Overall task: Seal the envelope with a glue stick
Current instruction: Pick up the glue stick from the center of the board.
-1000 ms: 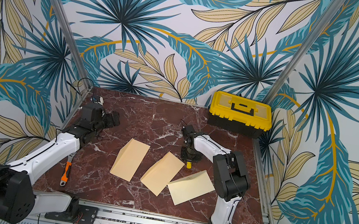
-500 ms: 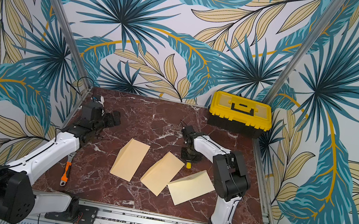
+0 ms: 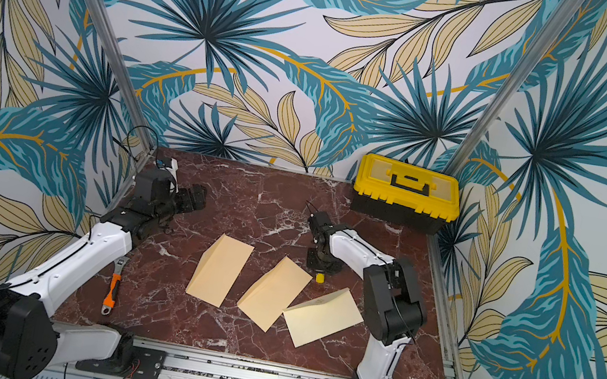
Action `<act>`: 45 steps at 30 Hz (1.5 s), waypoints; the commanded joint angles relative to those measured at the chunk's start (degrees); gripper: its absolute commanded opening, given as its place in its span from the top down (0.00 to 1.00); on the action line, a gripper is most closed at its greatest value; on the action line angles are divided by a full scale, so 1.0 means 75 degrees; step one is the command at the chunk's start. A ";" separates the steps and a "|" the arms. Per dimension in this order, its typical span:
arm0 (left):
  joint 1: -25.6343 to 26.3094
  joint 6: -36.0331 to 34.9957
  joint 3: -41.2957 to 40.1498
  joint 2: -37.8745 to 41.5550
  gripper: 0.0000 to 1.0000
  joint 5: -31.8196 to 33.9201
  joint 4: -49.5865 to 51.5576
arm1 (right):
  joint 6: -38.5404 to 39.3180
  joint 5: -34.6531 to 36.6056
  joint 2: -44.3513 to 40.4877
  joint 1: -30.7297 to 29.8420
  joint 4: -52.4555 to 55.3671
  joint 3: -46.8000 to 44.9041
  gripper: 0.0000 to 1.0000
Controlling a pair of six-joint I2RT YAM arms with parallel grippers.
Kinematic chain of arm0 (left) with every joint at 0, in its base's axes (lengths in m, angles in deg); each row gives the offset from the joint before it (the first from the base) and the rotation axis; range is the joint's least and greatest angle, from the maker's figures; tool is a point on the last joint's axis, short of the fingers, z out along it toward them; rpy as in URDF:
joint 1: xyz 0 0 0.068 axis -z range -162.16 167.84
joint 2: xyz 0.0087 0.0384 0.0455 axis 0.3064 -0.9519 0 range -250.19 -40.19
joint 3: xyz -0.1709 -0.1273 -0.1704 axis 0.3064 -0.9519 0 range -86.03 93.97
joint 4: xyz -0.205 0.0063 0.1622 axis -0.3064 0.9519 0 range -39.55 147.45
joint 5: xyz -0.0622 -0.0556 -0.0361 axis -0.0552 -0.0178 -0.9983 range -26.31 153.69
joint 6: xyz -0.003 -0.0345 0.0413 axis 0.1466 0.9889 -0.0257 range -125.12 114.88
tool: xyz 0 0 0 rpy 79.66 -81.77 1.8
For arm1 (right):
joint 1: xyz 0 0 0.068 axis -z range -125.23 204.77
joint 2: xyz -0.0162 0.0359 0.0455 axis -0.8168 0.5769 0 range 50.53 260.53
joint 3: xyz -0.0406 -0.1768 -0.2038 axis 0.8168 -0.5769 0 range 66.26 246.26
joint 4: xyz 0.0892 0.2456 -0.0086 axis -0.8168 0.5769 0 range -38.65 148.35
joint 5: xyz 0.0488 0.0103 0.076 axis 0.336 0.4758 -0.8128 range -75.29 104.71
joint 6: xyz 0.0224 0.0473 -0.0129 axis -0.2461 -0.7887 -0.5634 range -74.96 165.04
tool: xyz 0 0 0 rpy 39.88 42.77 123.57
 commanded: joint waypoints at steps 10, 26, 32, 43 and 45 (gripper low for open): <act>0.0349 -0.0037 0.1042 0.0165 0.00 -0.3440 -0.1519 | 0.0744 -0.3110 -0.2983 -0.0117 -0.2915 -0.0057 0.86; 0.1487 0.1440 0.2394 -0.0072 0.01 -0.8776 -0.5353 | 0.1324 -0.8223 -0.4061 -0.0633 -0.7536 0.0150 0.95; 0.2057 0.0111 0.3096 0.0007 0.08 -0.9090 -0.3469 | 0.1677 -0.8358 -0.3965 -0.0846 -0.7067 0.0700 0.99; 0.2114 -0.0540 0.3623 -0.0348 0.31 -0.9422 -0.2205 | 0.1788 -0.8528 -0.3910 -0.1128 -0.7111 0.0840 0.99; 0.2132 -0.0582 0.3612 -0.0333 0.34 -0.9461 -0.2232 | 0.1817 -0.8517 -0.3907 -0.1149 -0.7033 0.0840 0.99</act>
